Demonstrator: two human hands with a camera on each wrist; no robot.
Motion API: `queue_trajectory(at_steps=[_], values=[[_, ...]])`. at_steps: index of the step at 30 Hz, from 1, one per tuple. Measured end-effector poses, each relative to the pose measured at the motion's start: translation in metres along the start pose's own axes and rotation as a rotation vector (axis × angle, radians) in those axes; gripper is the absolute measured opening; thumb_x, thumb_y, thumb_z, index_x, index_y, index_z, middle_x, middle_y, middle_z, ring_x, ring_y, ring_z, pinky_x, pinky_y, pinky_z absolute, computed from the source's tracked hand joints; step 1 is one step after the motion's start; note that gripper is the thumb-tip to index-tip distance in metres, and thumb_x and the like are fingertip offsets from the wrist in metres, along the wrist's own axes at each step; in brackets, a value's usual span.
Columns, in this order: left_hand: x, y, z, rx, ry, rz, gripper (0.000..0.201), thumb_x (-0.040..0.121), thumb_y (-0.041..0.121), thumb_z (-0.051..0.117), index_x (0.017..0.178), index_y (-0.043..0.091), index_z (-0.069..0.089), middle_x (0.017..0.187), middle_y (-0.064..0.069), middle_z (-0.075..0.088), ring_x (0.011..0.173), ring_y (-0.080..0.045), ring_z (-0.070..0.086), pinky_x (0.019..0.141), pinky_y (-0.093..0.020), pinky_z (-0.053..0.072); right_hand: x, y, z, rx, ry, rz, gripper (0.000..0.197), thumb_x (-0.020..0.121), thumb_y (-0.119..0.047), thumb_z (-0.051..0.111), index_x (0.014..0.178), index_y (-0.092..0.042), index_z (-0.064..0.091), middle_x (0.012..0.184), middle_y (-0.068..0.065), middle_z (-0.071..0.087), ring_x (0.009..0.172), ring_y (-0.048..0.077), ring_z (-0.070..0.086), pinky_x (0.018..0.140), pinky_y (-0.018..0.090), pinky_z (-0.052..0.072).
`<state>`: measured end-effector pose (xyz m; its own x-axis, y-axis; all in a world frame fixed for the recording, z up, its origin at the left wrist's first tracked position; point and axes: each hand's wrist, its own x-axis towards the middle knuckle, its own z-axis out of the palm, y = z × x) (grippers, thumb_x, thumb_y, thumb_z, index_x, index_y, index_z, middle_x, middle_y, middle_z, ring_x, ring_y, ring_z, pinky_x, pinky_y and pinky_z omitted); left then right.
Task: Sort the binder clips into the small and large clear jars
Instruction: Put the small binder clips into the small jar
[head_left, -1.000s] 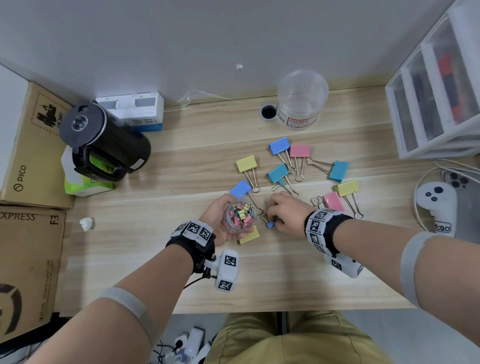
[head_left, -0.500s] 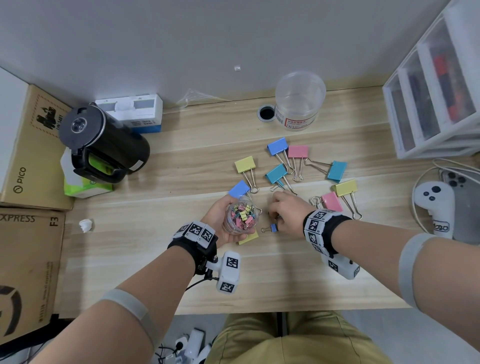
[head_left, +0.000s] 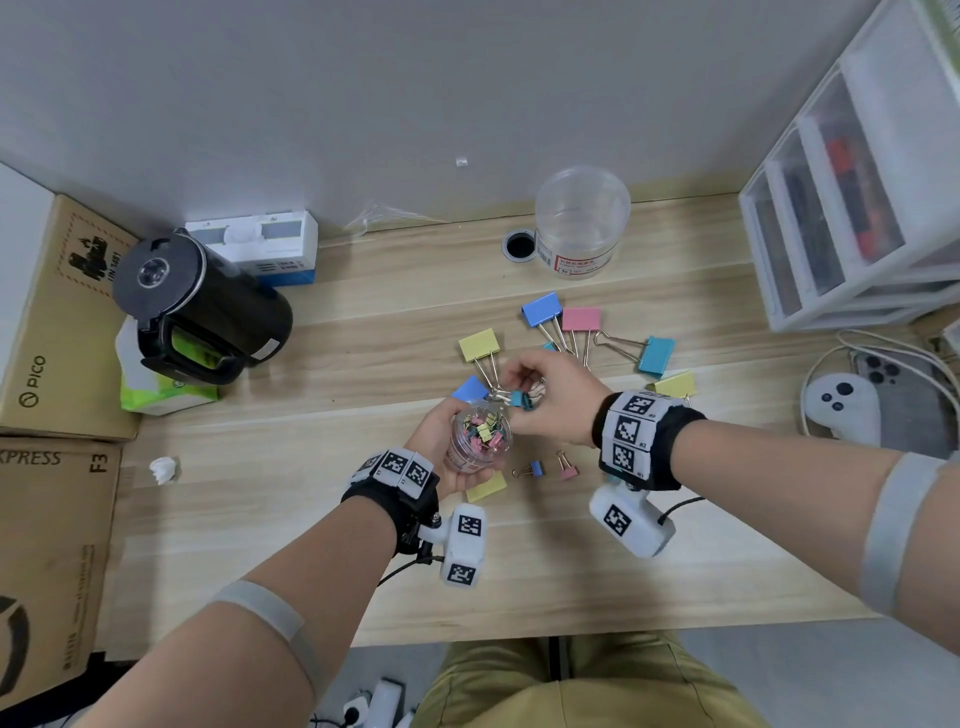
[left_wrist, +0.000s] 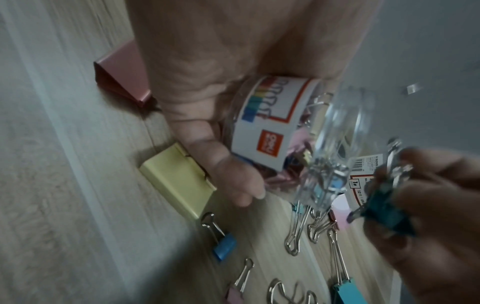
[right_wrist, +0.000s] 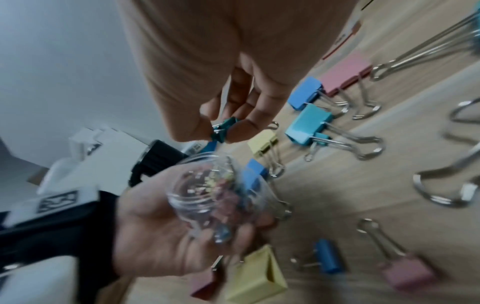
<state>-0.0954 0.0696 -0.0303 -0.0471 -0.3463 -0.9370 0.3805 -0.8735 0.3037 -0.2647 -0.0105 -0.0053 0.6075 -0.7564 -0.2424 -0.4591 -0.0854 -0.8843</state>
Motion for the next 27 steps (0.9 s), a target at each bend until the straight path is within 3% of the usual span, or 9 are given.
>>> queue_trajectory(at_steps=[4,8,11,14,16,18,21,24,27], values=[[0.001,0.003,0.007,-0.01,-0.009,0.003,0.049,0.096,0.05,0.047,0.095,0.008,0.072,0.079,-0.011,0.07,0.064,-0.029,0.07,0.047,-0.026,0.055,-0.005,-0.02,0.011,0.051,-0.062,-0.033,0.031,0.066,-0.005,0.076,0.091,-0.019,0.065,0.087,-0.009,0.065,0.083,0.01,0.062,0.079,0.02,0.053],[0.0,0.007,0.006,-0.028,-0.026,0.027,0.043,0.095,0.04,0.046,0.095,0.005,0.07,0.078,-0.014,0.071,0.062,-0.03,0.071,0.046,-0.025,0.055,-0.008,-0.021,0.01,0.099,-0.017,-0.026,0.02,0.073,-0.006,0.074,0.09,-0.014,0.069,0.084,-0.009,0.069,0.082,0.005,0.067,0.076,0.014,0.052],[-0.001,0.008,0.0,-0.031,-0.044,0.026,0.044,0.091,0.039,0.052,0.109,0.003,0.071,0.096,-0.018,0.075,0.068,-0.031,0.072,0.046,-0.025,0.055,-0.003,-0.012,0.001,0.147,0.123,0.011,0.012,0.078,-0.004,0.069,0.087,-0.013,0.069,0.086,-0.001,0.071,0.079,0.009,0.067,0.074,0.016,0.053],[-0.001,0.005,-0.005,-0.053,-0.049,0.032,0.052,0.091,0.039,0.049,0.123,0.001,0.067,0.126,-0.026,0.069,0.074,-0.033,0.071,0.047,-0.024,0.053,-0.003,0.015,-0.014,-0.028,0.174,0.092,0.012,0.079,-0.007,0.066,0.084,-0.017,0.065,0.082,-0.001,0.069,0.074,0.011,0.064,0.071,0.019,0.05],[-0.002,0.003,-0.007,-0.077,-0.075,0.034,0.048,0.091,0.038,0.049,0.119,0.003,0.067,0.133,-0.026,0.065,0.075,-0.033,0.07,0.047,-0.024,0.052,-0.008,0.034,-0.019,-0.174,0.042,0.157,0.017,0.076,-0.012,0.068,0.089,-0.021,0.062,0.086,-0.005,0.066,0.078,0.014,0.065,0.074,0.025,0.052],[-0.002,0.002,-0.008,-0.086,-0.095,0.029,0.043,0.091,0.038,0.048,0.114,0.005,0.066,0.127,-0.024,0.068,0.072,-0.032,0.071,0.046,-0.023,0.051,-0.017,0.046,-0.014,-0.406,-0.162,0.175,0.031,0.072,-0.021,0.072,0.101,-0.023,0.059,0.095,-0.008,0.059,0.089,0.016,0.062,0.079,0.031,0.052],[-0.002,0.001,-0.007,-0.083,-0.113,0.013,0.041,0.092,0.038,0.047,0.11,0.007,0.066,0.121,-0.02,0.068,0.072,-0.032,0.071,0.045,-0.023,0.05,-0.028,0.054,0.001,-0.631,-0.387,0.11,0.056,0.073,-0.027,0.074,0.123,-0.02,0.051,0.108,-0.006,0.046,0.1,0.018,0.054,0.082,0.029,0.046],[-0.002,0.001,-0.009,-0.083,-0.121,0.018,0.041,0.093,0.038,0.047,0.112,0.007,0.066,0.122,-0.021,0.068,0.072,-0.032,0.071,0.046,-0.023,0.051,-0.028,0.056,0.011,-0.644,-0.433,0.075,0.053,0.079,-0.012,0.067,0.129,-0.013,0.048,0.12,0.004,0.045,0.106,0.024,0.052,0.084,0.03,0.044],[0.0,0.002,-0.012,-0.09,-0.113,0.024,0.045,0.093,0.037,0.047,0.121,0.006,0.065,0.131,-0.025,0.066,0.073,-0.033,0.071,0.046,-0.024,0.051,-0.024,0.053,0.015,-0.568,-0.41,0.05,0.042,0.081,-0.005,0.059,0.123,-0.01,0.054,0.117,0.007,0.046,0.103,0.026,0.054,0.086,0.032,0.048]])
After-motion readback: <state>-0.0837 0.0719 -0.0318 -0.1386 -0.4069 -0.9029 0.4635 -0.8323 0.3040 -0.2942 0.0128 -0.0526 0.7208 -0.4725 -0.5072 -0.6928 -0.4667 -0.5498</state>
